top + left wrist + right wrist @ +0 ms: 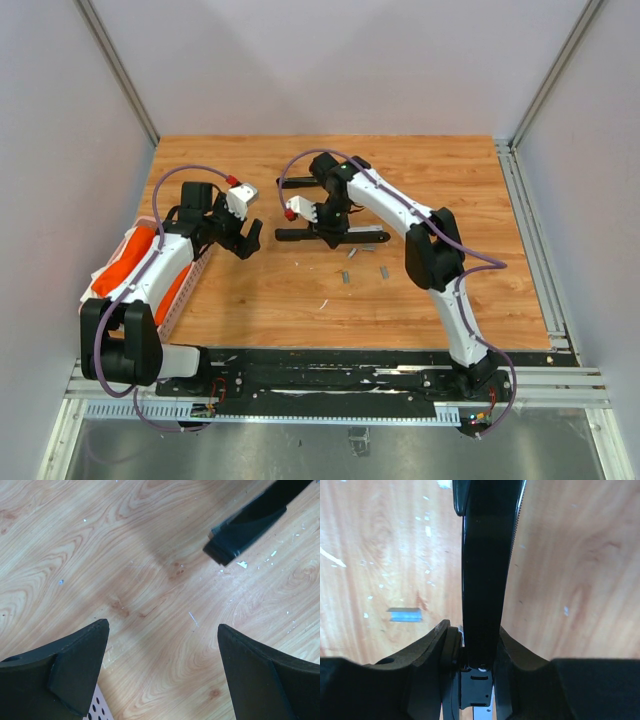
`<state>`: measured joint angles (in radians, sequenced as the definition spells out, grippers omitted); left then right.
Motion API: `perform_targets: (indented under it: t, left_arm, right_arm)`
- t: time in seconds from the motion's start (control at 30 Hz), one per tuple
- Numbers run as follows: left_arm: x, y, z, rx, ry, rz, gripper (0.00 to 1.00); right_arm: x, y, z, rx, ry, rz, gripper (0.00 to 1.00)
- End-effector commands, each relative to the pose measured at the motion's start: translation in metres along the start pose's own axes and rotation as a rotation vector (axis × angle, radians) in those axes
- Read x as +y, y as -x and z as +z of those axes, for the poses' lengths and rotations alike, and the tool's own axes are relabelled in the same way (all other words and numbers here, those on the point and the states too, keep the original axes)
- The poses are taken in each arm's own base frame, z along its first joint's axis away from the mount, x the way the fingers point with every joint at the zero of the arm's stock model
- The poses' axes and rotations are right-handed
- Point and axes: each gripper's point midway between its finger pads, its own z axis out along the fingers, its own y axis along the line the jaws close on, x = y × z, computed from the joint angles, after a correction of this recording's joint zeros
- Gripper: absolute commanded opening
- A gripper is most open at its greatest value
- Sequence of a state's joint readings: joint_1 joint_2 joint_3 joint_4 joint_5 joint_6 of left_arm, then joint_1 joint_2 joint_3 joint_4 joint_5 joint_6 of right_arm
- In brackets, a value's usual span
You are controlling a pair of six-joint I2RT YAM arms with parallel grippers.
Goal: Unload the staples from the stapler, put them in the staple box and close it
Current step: Unload the staple at the center of the board, then place the stapler at the center of the board.
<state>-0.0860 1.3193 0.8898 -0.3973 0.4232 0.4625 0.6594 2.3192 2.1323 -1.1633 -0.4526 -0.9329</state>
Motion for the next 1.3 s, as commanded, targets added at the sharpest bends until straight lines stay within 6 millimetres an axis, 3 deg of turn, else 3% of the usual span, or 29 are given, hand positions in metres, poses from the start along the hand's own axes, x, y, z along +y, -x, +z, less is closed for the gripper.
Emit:
perform_targets:
  t: [0.0,0.37,0.9,1.27]
  left_arm:
    - [0.003,0.003,-0.001,-0.028,0.013,-0.007,0.94]
    - [0.015,0.013,-0.01,-0.071,0.079,-0.011,0.95]
    - [0.038,0.025,-0.023,-0.109,0.172,-0.019,0.97]
    - [0.038,0.021,-0.025,-0.115,0.192,-0.015,0.97]
  right_arm:
    - [-0.027,0.019,-0.027,0.008,-0.243,-0.05,0.0]
    - [-0.075,0.01,-0.038,0.082,-0.595,-0.118,0.0]
    - [-0.118,-0.001,-0.031,0.136,-0.872,-0.201,0.01]
    - [-0.145,-0.002,-0.024,0.19,-0.984,-0.196,0.01]
